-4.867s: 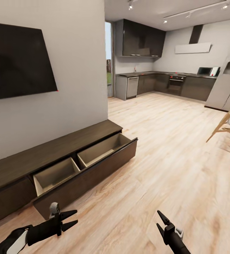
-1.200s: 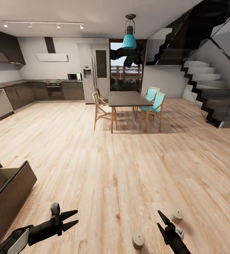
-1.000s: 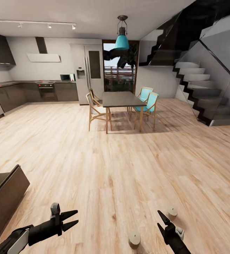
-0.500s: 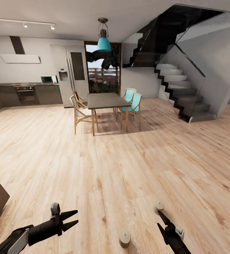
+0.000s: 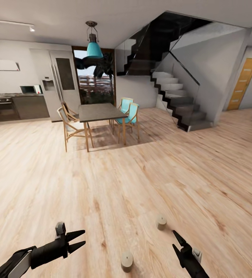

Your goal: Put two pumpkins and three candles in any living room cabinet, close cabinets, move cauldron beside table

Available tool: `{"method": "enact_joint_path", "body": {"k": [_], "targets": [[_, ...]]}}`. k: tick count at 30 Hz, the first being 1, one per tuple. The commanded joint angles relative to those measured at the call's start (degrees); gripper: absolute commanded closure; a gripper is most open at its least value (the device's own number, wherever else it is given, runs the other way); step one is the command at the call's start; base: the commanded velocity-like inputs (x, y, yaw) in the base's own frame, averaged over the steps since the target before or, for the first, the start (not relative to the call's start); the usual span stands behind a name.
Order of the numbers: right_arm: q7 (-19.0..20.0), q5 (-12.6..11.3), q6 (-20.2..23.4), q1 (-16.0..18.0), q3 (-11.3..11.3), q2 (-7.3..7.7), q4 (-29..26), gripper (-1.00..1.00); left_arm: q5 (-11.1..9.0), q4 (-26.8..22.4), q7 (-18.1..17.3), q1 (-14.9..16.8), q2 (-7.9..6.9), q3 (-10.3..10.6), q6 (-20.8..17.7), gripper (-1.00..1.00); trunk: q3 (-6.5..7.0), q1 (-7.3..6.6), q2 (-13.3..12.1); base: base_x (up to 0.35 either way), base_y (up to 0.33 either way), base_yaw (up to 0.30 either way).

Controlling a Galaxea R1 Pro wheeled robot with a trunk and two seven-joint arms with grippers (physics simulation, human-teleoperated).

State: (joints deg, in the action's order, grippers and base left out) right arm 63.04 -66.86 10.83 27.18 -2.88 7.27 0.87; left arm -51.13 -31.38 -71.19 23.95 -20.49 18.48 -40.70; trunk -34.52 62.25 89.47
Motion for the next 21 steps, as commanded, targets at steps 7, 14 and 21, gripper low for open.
{"method": "enact_joint_path", "body": {"k": [7,14,21], "targets": [[0.11,-0.03,0.67,0.05,-0.28,0.02,0.09,-1.00,-0.46,0.00,-0.02,0.04,-0.08,0.33,-0.52,-1.00,0.24,0.00,0.03,0.048,0.039,-0.274],[0.12,-0.03,0.63,0.02,-0.28,0.02,0.09,-1.00,-0.47,0.00,0.00,0.04,-0.16,0.33,-0.52,-1.00,0.54,0.00,0.03,0.205,0.190,-0.274],[-0.01,-0.03,0.82,0.05,-0.28,0.02,0.09,-1.00,-0.46,0.00,0.00,0.04,-0.10,0.33,-0.52,-1.00,0.72,0.00,0.03,0.227,0.210,-0.184]]}}
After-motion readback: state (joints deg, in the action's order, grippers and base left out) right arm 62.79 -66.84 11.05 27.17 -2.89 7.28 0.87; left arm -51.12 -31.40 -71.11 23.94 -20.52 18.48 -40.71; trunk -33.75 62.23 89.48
